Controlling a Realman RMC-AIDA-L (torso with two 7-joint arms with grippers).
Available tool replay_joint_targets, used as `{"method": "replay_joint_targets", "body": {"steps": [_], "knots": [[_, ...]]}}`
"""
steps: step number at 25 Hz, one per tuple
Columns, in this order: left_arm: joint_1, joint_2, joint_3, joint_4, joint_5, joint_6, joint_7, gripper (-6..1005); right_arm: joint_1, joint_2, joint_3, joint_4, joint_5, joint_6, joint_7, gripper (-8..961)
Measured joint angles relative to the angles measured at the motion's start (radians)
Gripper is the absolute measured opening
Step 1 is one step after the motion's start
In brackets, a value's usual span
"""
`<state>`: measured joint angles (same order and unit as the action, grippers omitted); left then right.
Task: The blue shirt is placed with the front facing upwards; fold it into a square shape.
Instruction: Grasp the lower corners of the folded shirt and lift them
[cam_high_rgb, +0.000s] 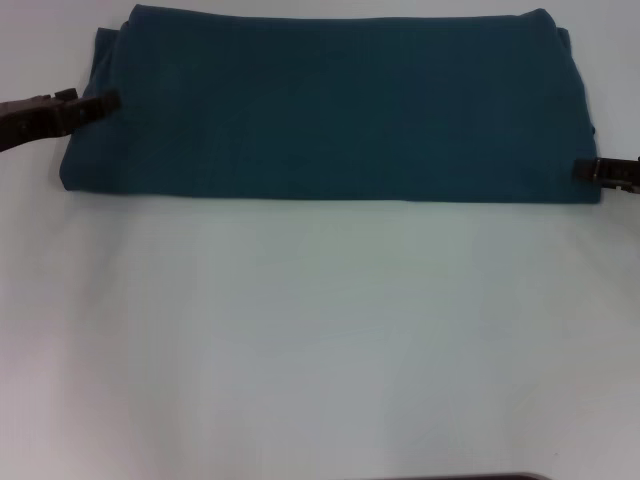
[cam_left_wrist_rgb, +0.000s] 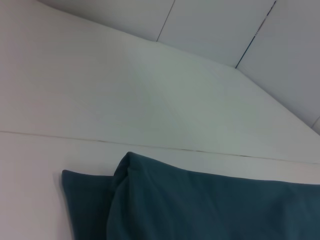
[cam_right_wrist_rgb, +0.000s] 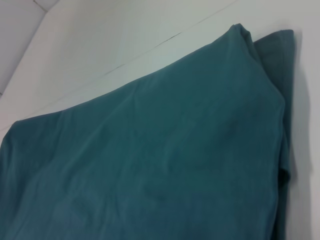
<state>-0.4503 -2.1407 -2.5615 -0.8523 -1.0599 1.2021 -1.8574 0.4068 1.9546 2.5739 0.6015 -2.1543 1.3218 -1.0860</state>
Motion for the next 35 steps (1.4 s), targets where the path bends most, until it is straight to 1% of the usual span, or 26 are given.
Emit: {"method": "replay_joint_targets", "body": {"steps": [8, 14, 18, 28, 35], "knots": [[0.001, 0.001, 0.001, 0.003, 0.0, 0.0, 0.0, 707, 0.003, 0.002, 0.0, 0.0, 0.001, -0.007, -0.006, 606], [0.001, 0.001, 0.001, 0.003, 0.0, 0.001, 0.0, 707, 0.011, 0.016, 0.0, -0.001, 0.0, -0.026, -0.015, 606], [0.002, 0.001, 0.001, 0.003, 0.0, 0.001, 0.0, 706, 0.014, 0.021, -0.001, -0.002, 0.001, -0.031, -0.018, 605], [0.002, 0.001, 0.001, 0.003, 0.0, 0.0, 0.0, 707, 0.01, 0.025, 0.005, -0.002, 0.002, -0.032, -0.022, 605], [0.002, 0.001, 0.001, -0.001, 0.0, 0.0, 0.0, 706, 0.011, 0.027, 0.006, -0.002, 0.003, -0.064, -0.023, 604]]}}
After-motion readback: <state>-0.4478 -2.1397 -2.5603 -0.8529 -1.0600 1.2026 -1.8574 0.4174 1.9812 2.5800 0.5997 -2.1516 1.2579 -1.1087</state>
